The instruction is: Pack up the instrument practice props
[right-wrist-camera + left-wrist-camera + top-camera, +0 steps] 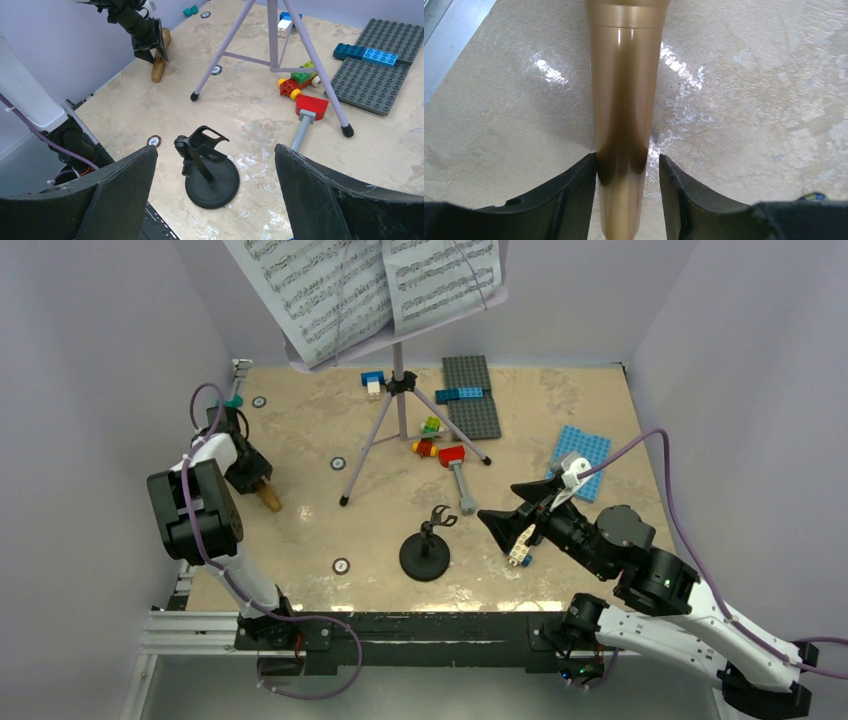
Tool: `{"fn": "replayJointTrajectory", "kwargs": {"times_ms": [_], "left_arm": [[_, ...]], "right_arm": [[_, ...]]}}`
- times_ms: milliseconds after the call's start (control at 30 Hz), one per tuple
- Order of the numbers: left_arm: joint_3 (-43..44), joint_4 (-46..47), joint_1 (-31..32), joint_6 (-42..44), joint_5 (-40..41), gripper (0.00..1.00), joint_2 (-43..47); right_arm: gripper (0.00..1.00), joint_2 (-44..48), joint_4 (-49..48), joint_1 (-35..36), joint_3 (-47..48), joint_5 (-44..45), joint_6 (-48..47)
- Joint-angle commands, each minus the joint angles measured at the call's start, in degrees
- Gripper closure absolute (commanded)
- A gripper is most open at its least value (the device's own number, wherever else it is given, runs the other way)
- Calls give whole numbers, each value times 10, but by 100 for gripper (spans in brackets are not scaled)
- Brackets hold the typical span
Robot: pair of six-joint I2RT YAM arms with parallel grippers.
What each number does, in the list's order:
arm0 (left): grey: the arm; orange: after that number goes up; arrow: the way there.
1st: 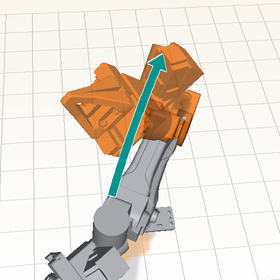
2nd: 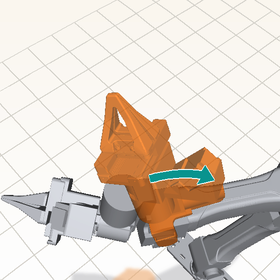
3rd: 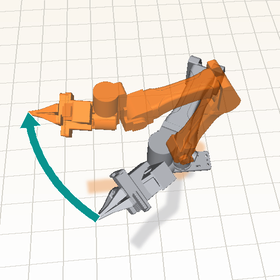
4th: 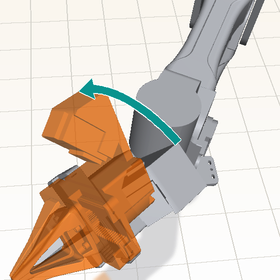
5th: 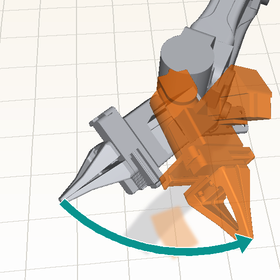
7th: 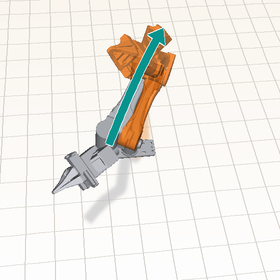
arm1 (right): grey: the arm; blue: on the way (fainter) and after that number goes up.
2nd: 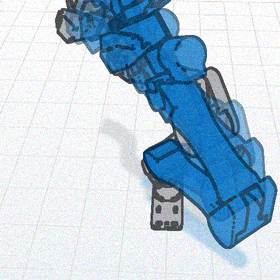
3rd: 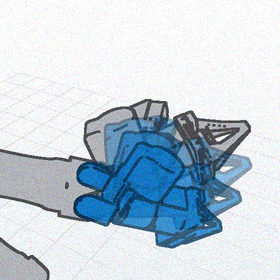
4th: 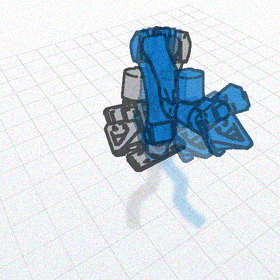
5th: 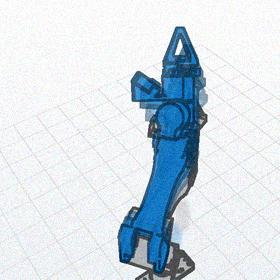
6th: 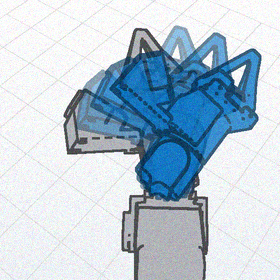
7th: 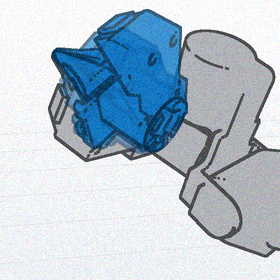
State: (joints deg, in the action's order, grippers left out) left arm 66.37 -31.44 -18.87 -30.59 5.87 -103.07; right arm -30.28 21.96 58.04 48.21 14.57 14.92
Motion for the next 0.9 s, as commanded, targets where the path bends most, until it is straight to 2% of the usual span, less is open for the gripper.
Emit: {"fn": "replayJointTrajectory", "kwargs": {"times_ms": [0, 133, 167, 200, 300, 400, 600, 700, 800, 867], "left_arm": [[10, -4, -5, -3, -23, 47, 56], [29, -16, -4, -27, -44, 36, 116], [32, -15, -4, -35, -52, 8, 145], [34, -14, -4, -43, -55, 1, 165], [40, -15, 7, -57, -99, 0, 227], [13, -4, 55, -54, -93, 0, 309], [-176, 146, 293, -28, -21, 0, 543], [-252, 178, 393, -20, 16, 0, 626], [-282, 136, 545, 9, 194, 0, 660], [-301, 121, 638, 4, 250, 0, 662]], "right_arm": [[8, 1, -6, -2, 10, 7, -6], [8, 1, -3, -2, 13, 3, -1], [8, 1, -2, -2, 12, 3, 0], [8, 0, -2, -2, 12, 3, 1], [8, -2, -3, -2, 9, 3, 5], [8, -9, -6, -2, 3, -1, 13], [8, -32, -10, -2, -22, -15, 43], [8, -40, -13, -4, -33, -27, 60], [8, -46, -12, -4, -40, -31, 73], [8, -46, -9, -4, -45, -29, 78]]}}
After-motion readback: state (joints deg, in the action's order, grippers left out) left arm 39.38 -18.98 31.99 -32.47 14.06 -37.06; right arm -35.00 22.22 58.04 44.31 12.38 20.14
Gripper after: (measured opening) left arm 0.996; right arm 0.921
